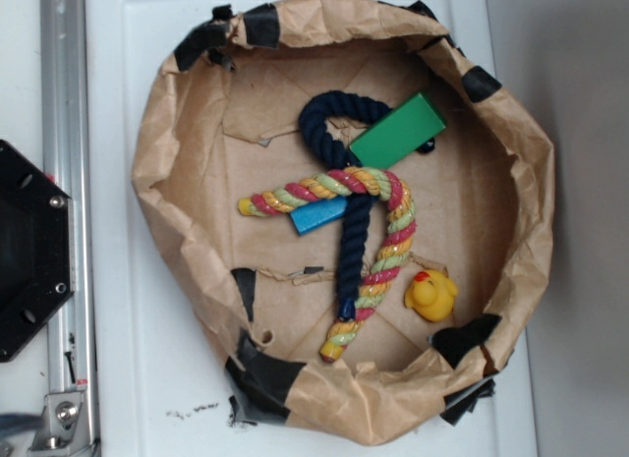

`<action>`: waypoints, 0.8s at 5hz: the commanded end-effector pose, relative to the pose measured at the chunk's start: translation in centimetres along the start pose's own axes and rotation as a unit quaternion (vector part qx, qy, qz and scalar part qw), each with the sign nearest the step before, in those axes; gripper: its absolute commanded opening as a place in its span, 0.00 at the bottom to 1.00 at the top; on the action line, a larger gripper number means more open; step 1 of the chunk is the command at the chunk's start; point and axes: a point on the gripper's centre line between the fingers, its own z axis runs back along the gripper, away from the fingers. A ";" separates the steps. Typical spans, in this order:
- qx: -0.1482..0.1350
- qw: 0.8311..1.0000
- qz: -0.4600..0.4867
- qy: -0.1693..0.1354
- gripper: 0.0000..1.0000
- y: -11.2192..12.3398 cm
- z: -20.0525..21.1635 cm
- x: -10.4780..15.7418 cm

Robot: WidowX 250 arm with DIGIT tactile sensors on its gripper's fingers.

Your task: Grab the yellow duck.

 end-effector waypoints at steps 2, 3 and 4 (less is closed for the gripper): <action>0.040 0.994 -0.013 -0.099 1.00 0.7 -3.3 4.2; 0.076 0.979 -0.058 -0.178 1.00 1.8 -4.3 8.5; 0.075 0.967 -0.112 -0.217 1.00 3.1 -7.0 13.3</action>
